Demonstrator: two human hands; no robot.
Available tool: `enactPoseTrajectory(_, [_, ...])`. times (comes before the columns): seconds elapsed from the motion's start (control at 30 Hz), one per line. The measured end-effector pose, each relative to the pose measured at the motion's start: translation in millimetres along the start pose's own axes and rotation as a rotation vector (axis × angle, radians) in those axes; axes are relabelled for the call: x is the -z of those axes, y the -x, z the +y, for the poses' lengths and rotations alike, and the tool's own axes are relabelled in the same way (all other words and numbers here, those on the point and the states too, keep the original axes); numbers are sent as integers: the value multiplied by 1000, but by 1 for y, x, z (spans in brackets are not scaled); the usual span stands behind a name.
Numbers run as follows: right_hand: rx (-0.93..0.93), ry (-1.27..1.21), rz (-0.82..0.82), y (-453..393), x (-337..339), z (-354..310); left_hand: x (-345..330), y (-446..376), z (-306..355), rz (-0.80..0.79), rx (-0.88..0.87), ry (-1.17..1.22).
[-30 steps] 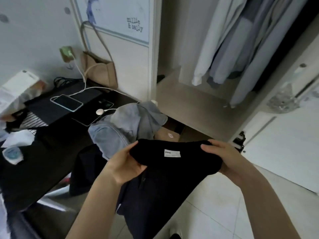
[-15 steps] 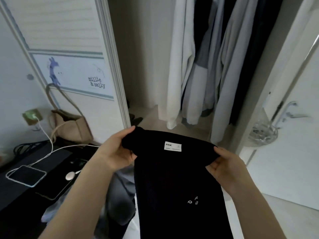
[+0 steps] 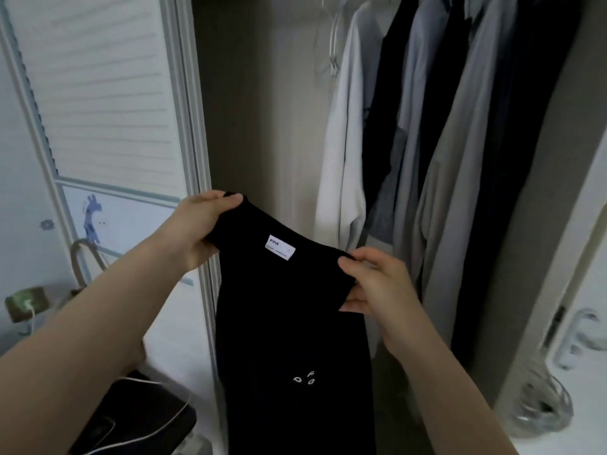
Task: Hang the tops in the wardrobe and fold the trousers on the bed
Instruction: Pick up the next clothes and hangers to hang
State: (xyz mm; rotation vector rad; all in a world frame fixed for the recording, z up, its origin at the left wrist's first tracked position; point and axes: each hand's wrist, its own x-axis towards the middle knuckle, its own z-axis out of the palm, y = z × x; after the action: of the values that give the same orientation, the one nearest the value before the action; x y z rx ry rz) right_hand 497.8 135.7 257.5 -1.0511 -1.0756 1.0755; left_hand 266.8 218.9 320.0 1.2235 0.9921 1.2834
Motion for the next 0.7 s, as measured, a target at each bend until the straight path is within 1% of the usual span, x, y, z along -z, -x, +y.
enactPoseTrajectory(0.1, [55,137,47,-32,-21,-19,-6,-32,24,-2,-69,-7])
enactPoseTrajectory(0.17, [74,307,58,-57,-34,-31,-5,-56,39,-10,-87,-2])
enactPoseTrajectory(0.27, [133,731,-33,-86,-52,-57,-4,-90,58,-36,-107,-34])
enactPoseTrajectory(0.33, [153,1004,-94,-104,-66,-83,-5,-112,72,-43,-149,-78])
enactPoseTrajectory(0.4, [115,1137,-143,-125,-82,-115,-4,-133,89,-32,-211,-103])
enactPoseTrajectory(0.43, [119,1163,-116,-135,-89,-132,-3,-142,98,-24,-243,-124])
enactPoseTrajectory(0.47, [168,1168,-43,-147,-95,-148,-2,-151,105,-22,-271,-147])
enactPoseTrajectory(0.5, [266,1167,77,-162,-101,-163,1,-162,113,-30,-302,-179])
enactPoseTrajectory(0.57, [514,1090,340,-191,-111,-192,4,-182,125,-43,-372,-284])
enactPoseTrajectory(0.63, [717,1017,540,-216,-118,-220,6,-202,132,-42,-473,-423])
enactPoseTrajectory(0.7, [784,1047,649,-238,-120,-248,6,-218,136,-38,-568,-565])
